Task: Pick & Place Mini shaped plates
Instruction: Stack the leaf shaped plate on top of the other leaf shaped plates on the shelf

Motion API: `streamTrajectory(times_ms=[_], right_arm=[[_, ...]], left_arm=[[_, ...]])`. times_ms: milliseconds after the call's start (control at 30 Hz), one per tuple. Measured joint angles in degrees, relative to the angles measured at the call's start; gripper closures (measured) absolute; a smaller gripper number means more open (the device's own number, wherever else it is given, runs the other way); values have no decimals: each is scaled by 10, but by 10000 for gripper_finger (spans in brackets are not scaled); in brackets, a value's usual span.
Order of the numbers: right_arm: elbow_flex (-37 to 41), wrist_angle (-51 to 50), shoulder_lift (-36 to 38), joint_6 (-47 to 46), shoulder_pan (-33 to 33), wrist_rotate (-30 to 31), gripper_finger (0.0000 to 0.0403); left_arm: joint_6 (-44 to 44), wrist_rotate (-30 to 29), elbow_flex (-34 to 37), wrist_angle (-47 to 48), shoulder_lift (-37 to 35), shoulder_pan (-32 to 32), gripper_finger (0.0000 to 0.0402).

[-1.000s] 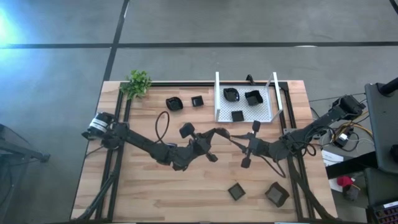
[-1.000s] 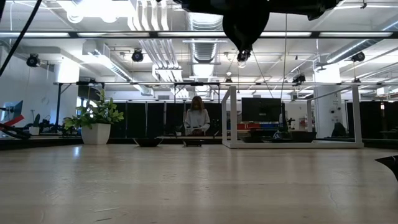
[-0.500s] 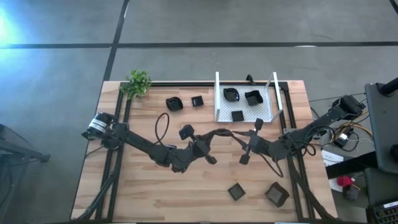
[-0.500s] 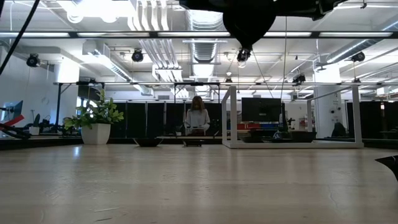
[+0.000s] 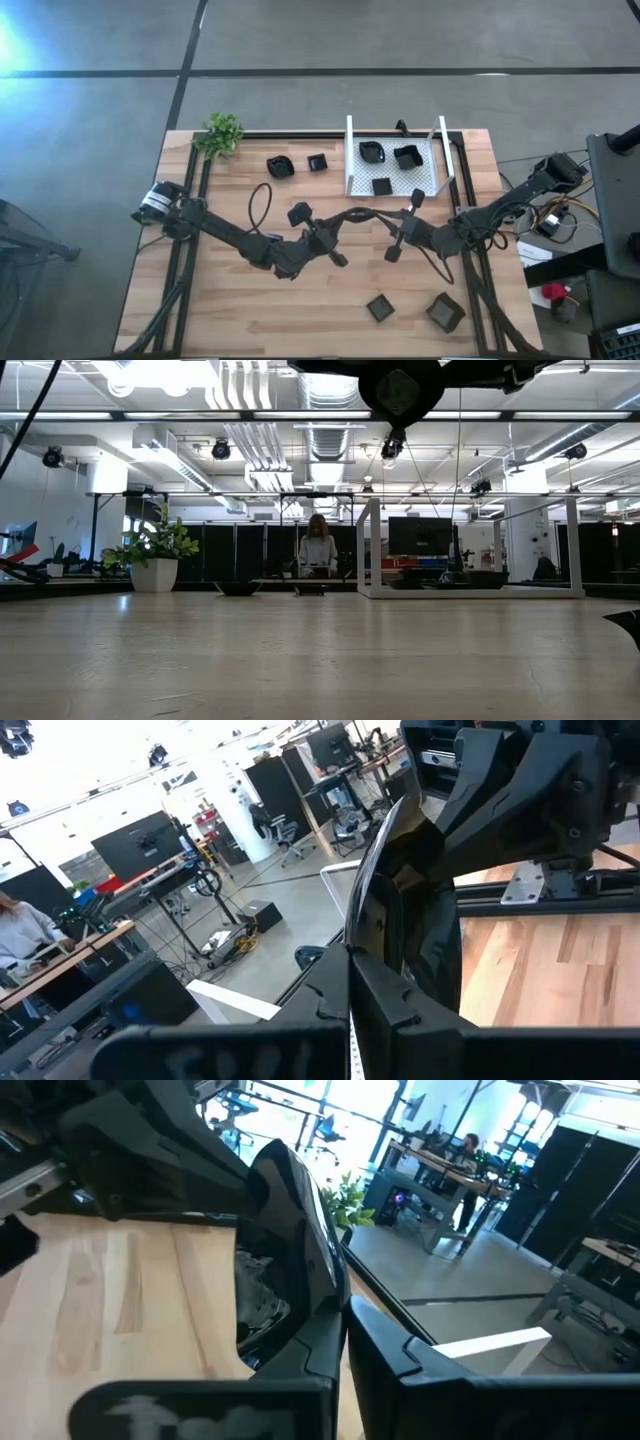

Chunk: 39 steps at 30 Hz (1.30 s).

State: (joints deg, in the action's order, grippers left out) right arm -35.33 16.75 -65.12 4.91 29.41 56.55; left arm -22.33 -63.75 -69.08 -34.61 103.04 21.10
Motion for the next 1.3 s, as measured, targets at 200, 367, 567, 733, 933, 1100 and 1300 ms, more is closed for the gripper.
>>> streamTrajectory(times_ms=[200, 367, 567, 733, 933, 1100, 1300], right_arm=[[0, 1, 0, -2, 0, -12, 392], [0, 1, 0, -3, -1, -11, 392], [0, 2, 9, -12, -7, 35, 392], [0, -11, 29, 1, -30, 38, 393], [0, -94, 78, -24, -94, 31, 394], [0, -190, 128, -76, -189, -43, 394], [0, -227, 154, -84, -333, -196, 394]], left_arm=[[1, 11, 0, -1, 0, 0, 368], [0, 0, 0, -1, 0, 0, 329], [-3, -31, 0, -1, -4, 12, 304], [-4, -56, 0, -1, -10, 26, 301], [-5, -71, 0, 8, -24, 44, 300], [-5, -78, 0, 11, -30, 58, 300], [-39, -86, 0, 11, -30, 64, 300]])
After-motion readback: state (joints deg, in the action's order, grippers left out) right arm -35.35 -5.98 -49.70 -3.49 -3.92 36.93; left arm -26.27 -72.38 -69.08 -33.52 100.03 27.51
